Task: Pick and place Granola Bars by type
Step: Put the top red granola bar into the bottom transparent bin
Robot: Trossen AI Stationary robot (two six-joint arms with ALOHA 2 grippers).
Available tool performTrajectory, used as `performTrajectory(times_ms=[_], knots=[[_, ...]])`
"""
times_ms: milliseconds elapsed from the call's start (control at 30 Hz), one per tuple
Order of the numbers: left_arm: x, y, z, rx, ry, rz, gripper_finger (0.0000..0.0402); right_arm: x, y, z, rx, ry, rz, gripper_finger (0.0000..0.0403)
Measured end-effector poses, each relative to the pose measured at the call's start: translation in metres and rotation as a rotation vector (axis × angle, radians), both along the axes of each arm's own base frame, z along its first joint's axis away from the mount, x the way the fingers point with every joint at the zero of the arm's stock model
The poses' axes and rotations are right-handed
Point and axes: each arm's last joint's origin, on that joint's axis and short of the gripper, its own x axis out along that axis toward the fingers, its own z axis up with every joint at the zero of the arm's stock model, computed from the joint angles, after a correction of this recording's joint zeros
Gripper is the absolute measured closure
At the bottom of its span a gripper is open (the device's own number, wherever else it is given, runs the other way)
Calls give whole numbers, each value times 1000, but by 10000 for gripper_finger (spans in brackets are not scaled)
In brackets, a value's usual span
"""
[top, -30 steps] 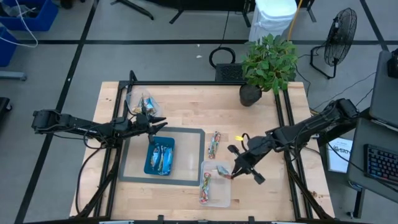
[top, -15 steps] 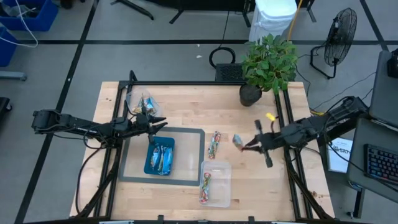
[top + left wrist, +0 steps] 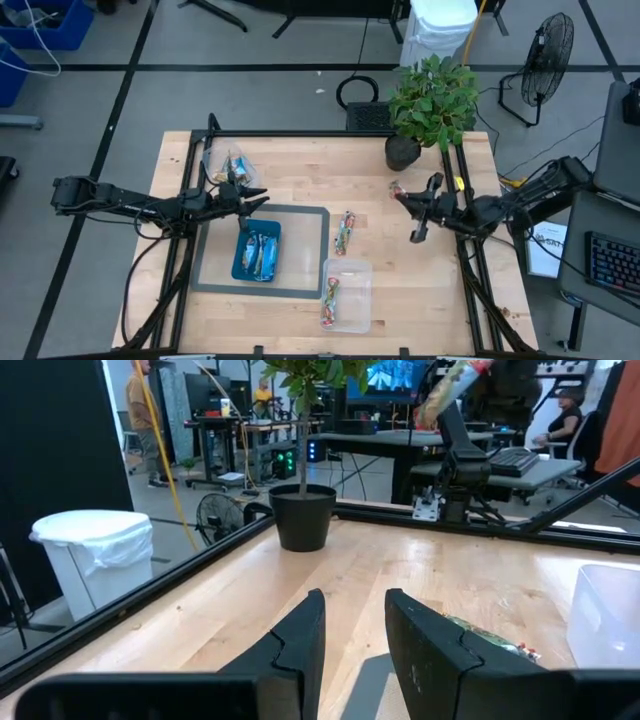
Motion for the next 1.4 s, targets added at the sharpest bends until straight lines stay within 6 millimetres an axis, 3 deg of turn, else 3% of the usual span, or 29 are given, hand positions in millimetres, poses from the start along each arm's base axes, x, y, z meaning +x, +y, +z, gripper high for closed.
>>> performTrajectory(times_ms=[233, 467, 700, 900, 1033, 1200, 1400], knots=[[0, 0, 0, 0, 0, 0, 289, 6, 3, -5, 2, 7, 14, 403], [0, 0, 0, 0, 0, 0, 289, 22, 19, 2, 22, -25, 430, 403], [0, 0, 0, 0, 0, 0, 289, 61, 40, 12, 64, 79, 577, 403], [0, 0, 0, 0, 0, 0, 289, 102, 61, 22, 93, 280, 634, 403], [0, 0, 0, 0, 0, 0, 289, 119, 81, 30, 186, 377, 761, 403], [0, 0, 0, 0, 0, 0, 289, 122, 105, 30, 336, 445, 966, 403], [0, 0, 0, 0, 0, 0, 289, 120, 119, 8, 467, 595, 885, 403]])
